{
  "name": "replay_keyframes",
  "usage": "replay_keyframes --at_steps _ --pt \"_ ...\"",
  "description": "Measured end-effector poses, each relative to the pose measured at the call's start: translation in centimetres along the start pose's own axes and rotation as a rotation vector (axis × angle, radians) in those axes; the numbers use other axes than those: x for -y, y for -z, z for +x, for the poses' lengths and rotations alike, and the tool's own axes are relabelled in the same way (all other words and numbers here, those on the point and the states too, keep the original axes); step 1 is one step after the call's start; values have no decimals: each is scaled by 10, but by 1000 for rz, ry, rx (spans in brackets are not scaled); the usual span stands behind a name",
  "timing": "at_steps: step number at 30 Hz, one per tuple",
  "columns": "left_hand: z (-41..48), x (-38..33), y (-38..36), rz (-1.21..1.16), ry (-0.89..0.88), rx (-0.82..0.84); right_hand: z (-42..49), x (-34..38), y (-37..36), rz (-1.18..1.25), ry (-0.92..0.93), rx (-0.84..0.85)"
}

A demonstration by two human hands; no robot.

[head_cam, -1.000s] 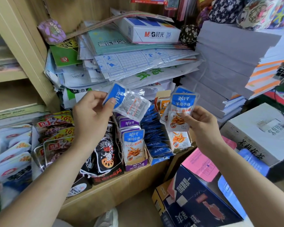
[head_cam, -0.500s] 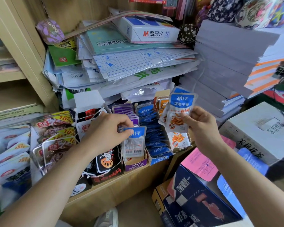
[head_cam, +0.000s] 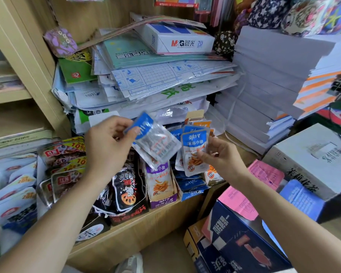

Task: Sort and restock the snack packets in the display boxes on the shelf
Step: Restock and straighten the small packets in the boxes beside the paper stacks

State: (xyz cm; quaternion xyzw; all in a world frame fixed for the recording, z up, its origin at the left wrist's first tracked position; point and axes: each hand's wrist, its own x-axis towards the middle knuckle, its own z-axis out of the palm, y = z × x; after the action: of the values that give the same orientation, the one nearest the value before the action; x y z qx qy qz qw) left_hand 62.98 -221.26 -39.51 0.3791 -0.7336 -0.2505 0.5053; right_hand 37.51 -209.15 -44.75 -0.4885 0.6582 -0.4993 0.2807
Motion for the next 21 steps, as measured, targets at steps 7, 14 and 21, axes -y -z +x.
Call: replay_keyframes --at_steps 7,14,21 --pt "6 5 -1 -291 207 -253 -8 0 13 -20 37 -50" --pt "4 6 -14 -275 179 -279 -17 -5 4 -196 66 -120" --pt "-2 1 -34 -175 47 -198 -33 6 18 -123 32 -75"
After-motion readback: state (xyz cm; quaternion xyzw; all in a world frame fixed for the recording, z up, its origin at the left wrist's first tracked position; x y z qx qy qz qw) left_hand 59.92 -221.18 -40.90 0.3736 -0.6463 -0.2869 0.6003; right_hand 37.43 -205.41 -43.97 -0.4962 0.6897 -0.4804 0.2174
